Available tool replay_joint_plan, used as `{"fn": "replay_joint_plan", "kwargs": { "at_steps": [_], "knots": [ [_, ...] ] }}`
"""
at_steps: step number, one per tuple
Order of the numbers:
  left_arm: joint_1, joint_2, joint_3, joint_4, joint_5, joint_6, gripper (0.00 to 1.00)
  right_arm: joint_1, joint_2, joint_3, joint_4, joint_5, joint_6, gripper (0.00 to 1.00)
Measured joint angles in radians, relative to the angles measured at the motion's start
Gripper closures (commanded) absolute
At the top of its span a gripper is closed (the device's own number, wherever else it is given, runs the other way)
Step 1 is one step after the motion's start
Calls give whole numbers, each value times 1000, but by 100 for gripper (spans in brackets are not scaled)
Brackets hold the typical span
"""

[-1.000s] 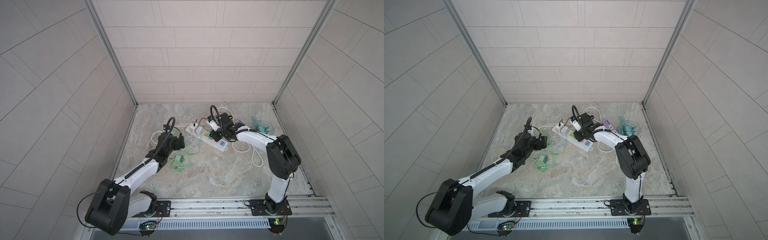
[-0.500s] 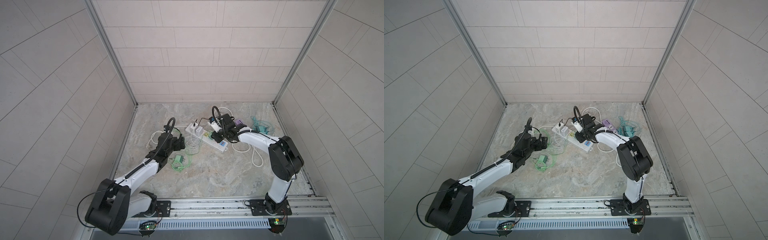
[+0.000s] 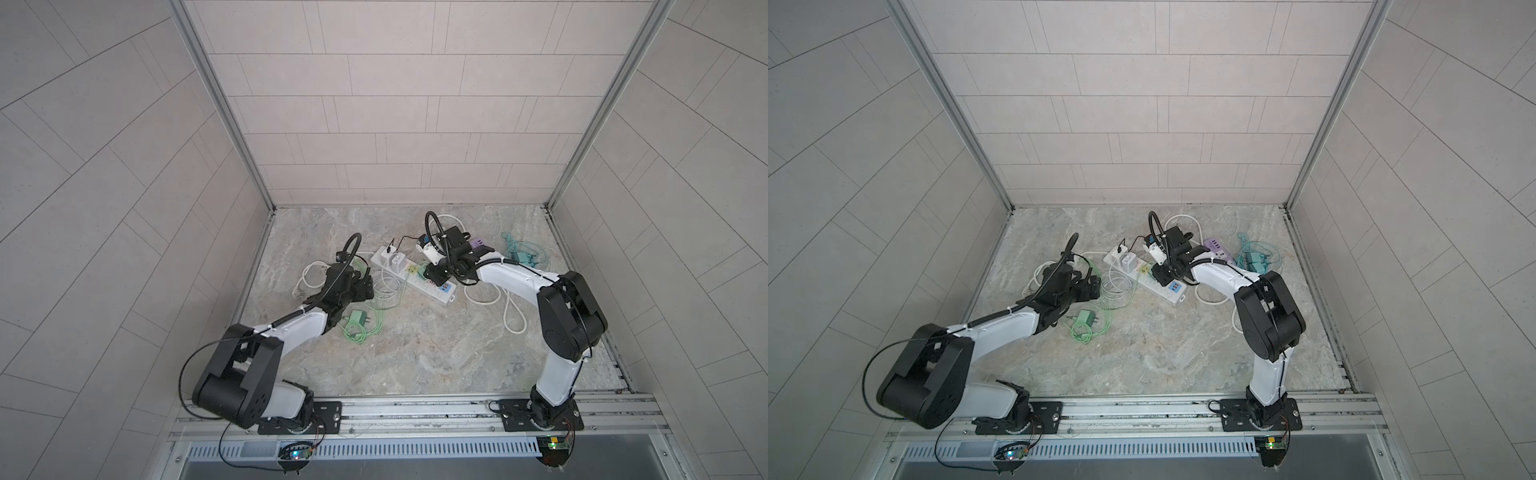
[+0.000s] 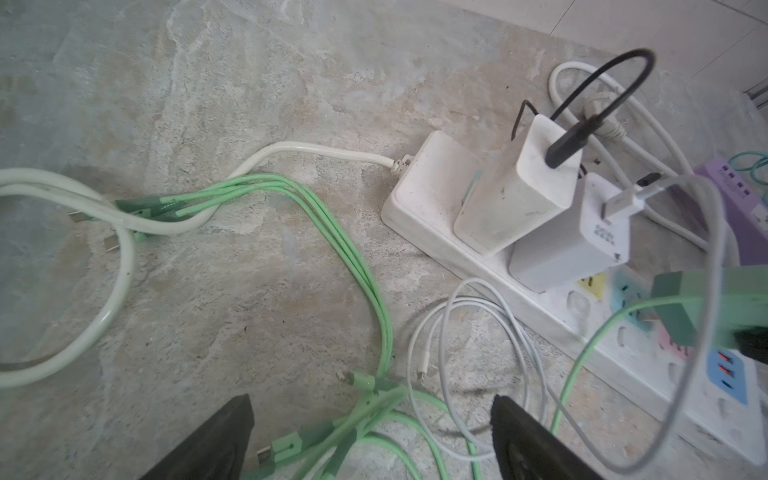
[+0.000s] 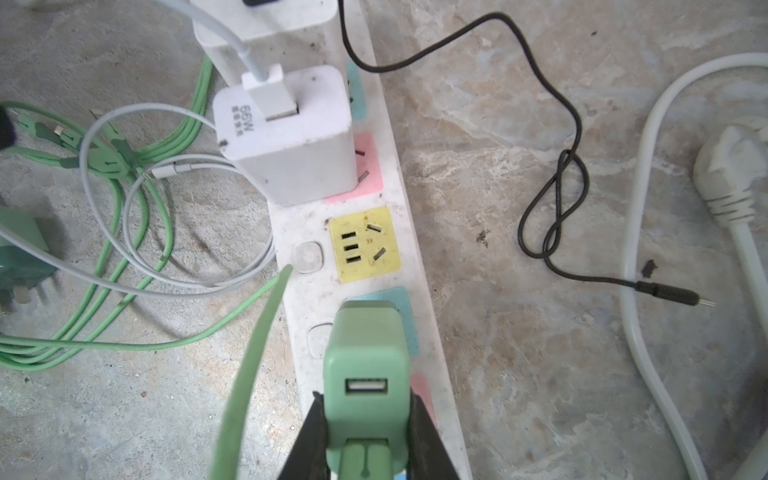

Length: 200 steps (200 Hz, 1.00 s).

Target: Insert the plug

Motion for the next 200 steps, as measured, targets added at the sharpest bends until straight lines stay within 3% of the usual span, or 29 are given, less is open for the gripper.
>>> {"fn": "replay_joint_plan", "kwargs": {
  "at_steps": [73,200],
  "knots": [
    [0,281,204,51,8,39,17,0,21,54,-64,-4,-36,91],
    [8,523,508,-33,-7,109,23,-3,74,140,-141,-17,-72,91]
  ]
}}
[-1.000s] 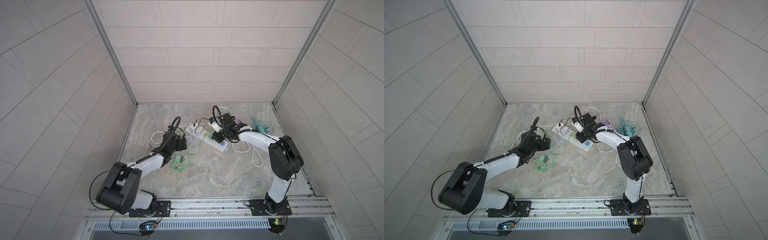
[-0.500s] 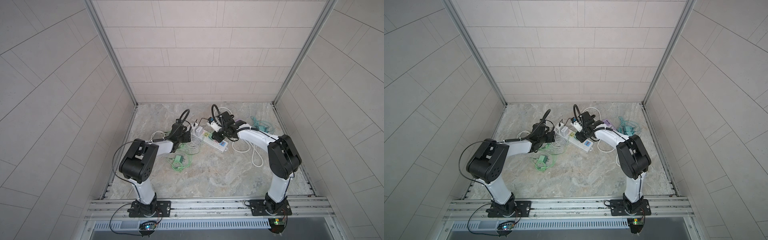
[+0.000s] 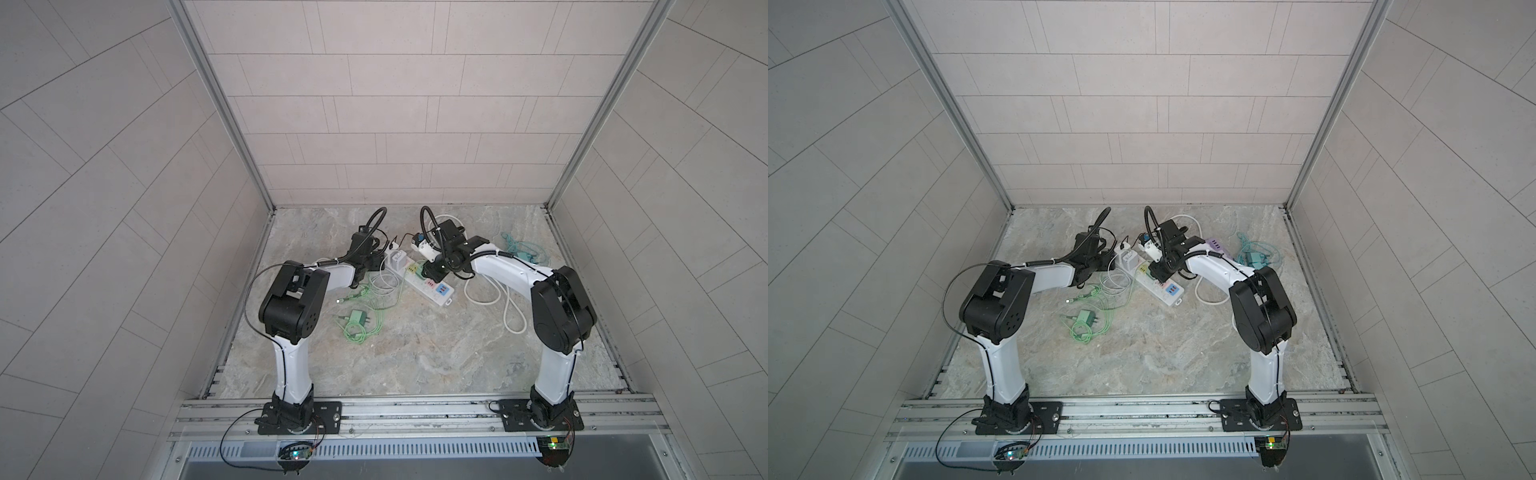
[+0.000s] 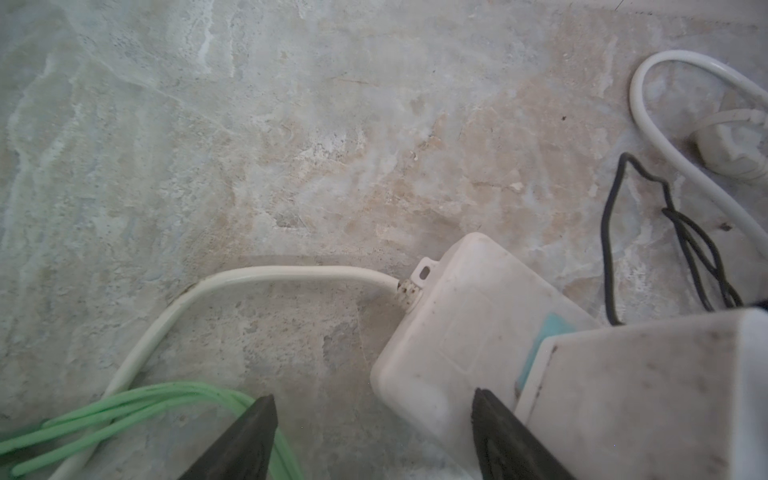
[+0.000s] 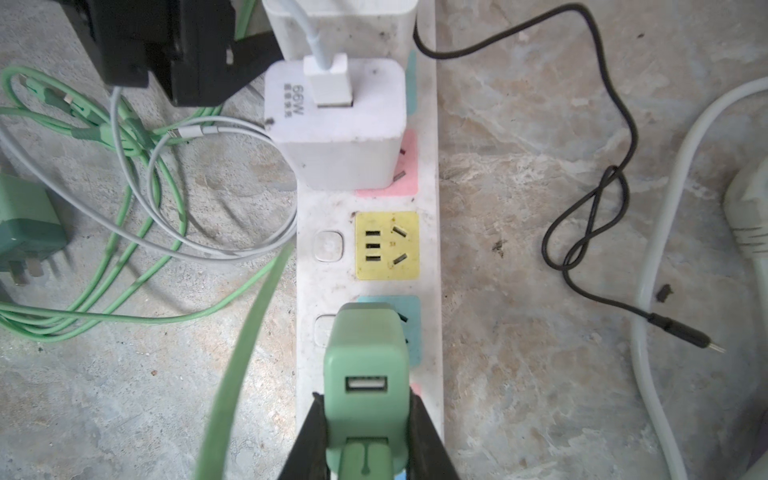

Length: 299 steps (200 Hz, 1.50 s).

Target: Insert the plug

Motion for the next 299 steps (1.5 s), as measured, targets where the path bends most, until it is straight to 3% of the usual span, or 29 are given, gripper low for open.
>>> {"fn": "replay_joint_plan", "kwargs": {
  "at_steps": [92,177,188,217,242,299],
  "knots": [
    [1,-24,-5,-38,22,-10,19,2,32,35,-31,11,-1,92],
    [12,-499,-269,-150,-20,-85,10,35,53,34,-22,94,62,93],
    [12,-567,-314,-168,-31,-95,1,37,54,31,-12,99,67,93],
    [14,-761,-449,-207,-60,-135,0,40,37,-4,26,106,80,91],
    [16,-880,-494,-272,-40,-155,0,40,37,-5,27,107,92,82],
    [16,-1028,-664,-357,61,-242,0,38,33,-51,-43,97,137,47]
  ]
}}
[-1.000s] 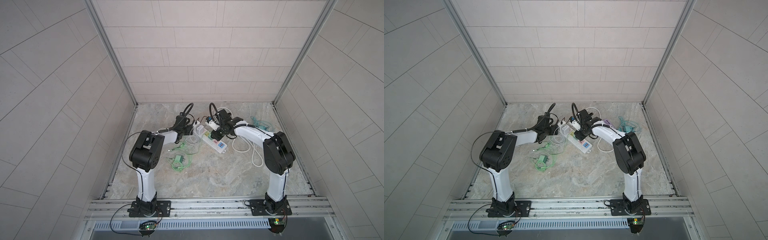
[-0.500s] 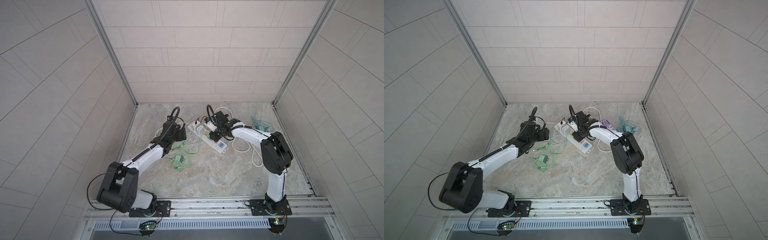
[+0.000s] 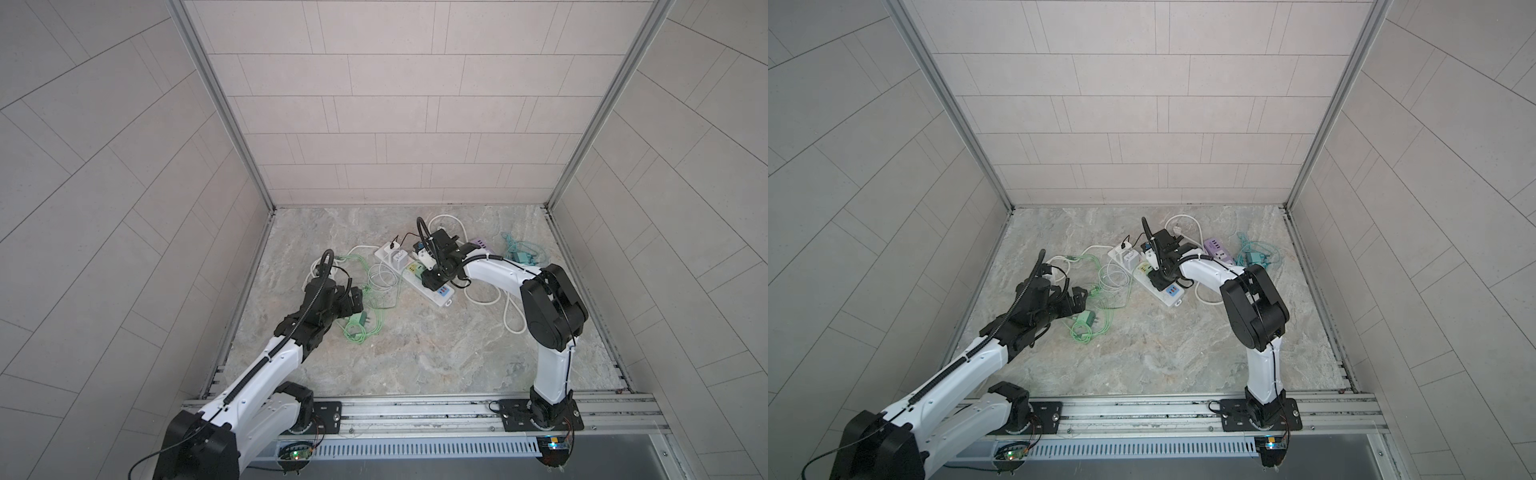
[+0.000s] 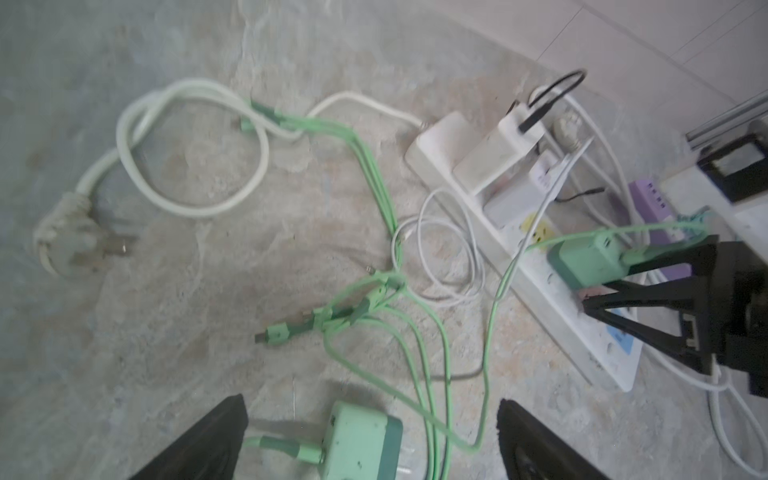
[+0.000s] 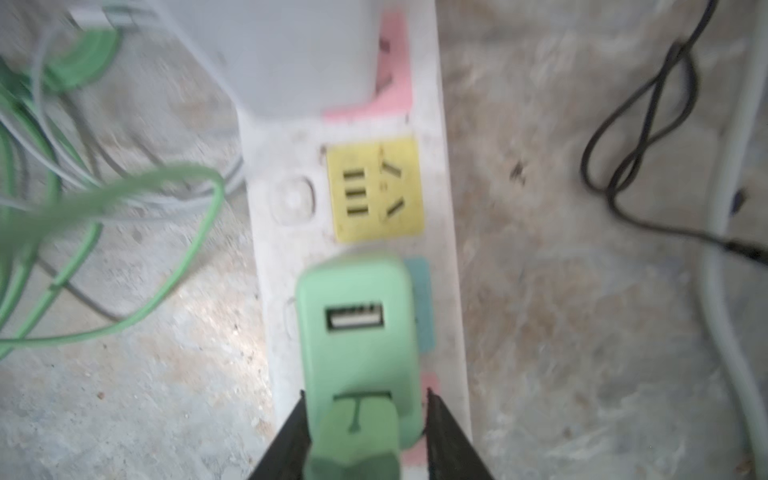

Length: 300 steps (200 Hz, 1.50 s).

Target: Insert the plug

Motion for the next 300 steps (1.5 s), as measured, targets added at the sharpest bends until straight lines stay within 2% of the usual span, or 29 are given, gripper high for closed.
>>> {"fn": "replay_joint_plan", "kwargs": {
  "at_steps": [25,60,87,127,166,207,240,270,288,293,300],
  "knots": [
    [0,-23,-49,-53,29,-38,0,-5,-8,18,-23,-16,13,40],
    [-6,-49,-52,-81,45,-67,0,-5,-72,27,-28,-39,29,40],
    [-14,-23,-52,-96,45,-82,0,-5,-185,-39,-7,-44,55,40],
    [-48,75,-52,-98,42,-103,0,-2,-390,-201,13,-45,126,40],
    [-130,160,-45,-90,-5,-124,0,16,-541,-319,65,-70,211,40],
    [-184,293,37,-95,-56,-114,15,56,-628,-361,81,-71,247,40],
    [-271,420,139,-164,-109,-96,17,56,-678,-429,124,-62,265,40],
    [-335,418,146,-237,-165,-112,16,65,-690,-459,131,-57,272,40],
    [-349,354,121,-302,-190,-140,7,85,-690,-461,133,-44,276,40],
    [-350,325,108,-322,-200,-150,1,92,-690,-461,133,-39,276,40],
    [-350,274,89,-351,-219,-171,0,104,-691,-463,134,-34,277,40]
  ]
}}
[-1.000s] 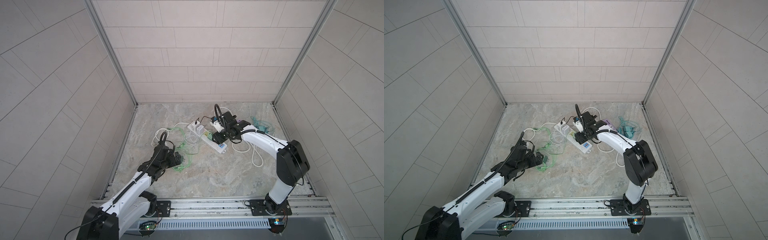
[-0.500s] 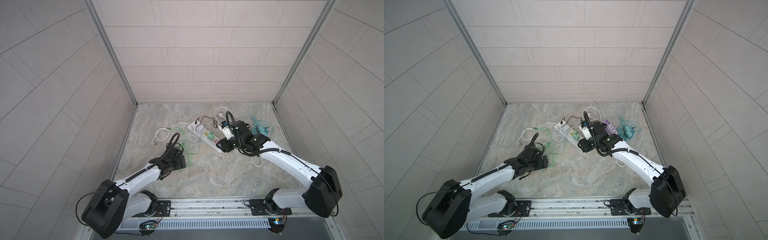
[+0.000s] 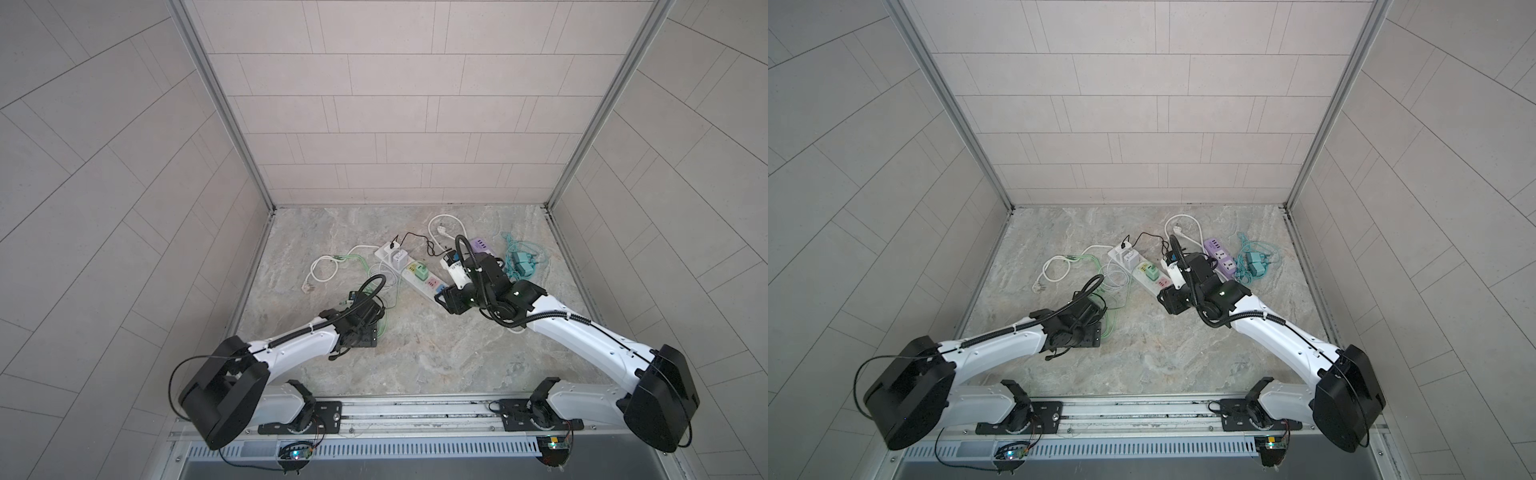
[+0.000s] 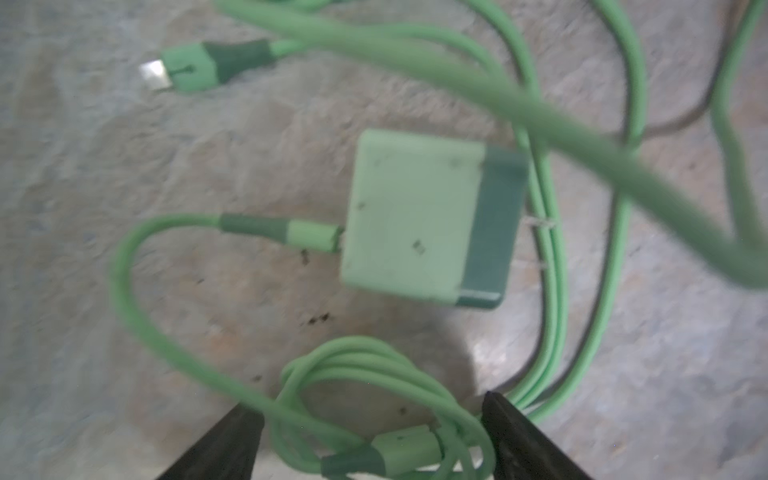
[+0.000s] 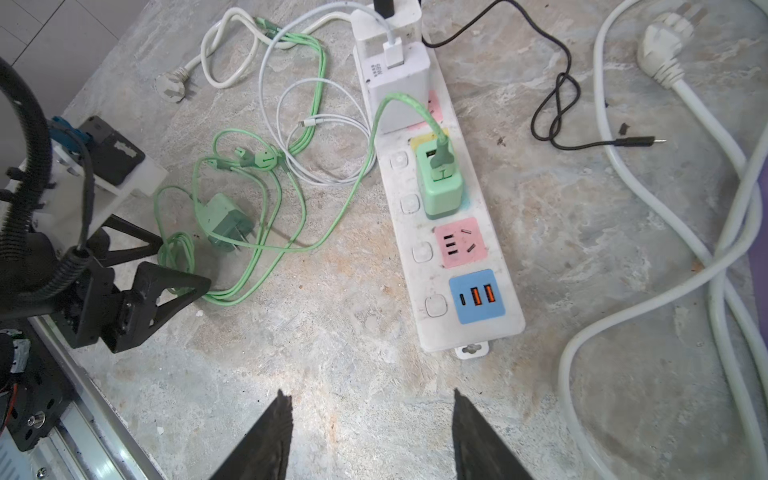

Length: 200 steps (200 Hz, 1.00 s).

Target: Insert the plug

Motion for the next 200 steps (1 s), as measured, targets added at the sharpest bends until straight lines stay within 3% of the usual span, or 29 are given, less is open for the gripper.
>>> {"fn": "replay_joint_plan", "kwargs": {
  "at_steps": [45,78,102,122,138,173,200],
  "knots": [
    [21,-394,-125,-135,-127,-119,0,83,-3,-11,5,35,3,40],
    [94,-501,-121,-178,-172,-137,0,106,-18,-11,6,56,2,40],
    [118,-487,-94,-178,-150,-119,0,108,-35,-23,19,69,2,40],
    [115,-440,-69,-107,-35,-112,0,108,-39,-35,22,71,3,40],
    [68,-371,-37,-58,19,-124,0,109,-40,-44,21,74,5,40],
    [-76,-157,78,4,19,-155,0,110,-51,-54,20,87,8,41],
    [-98,-63,115,78,16,-187,0,110,-64,-54,17,95,8,42]
  ]
}}
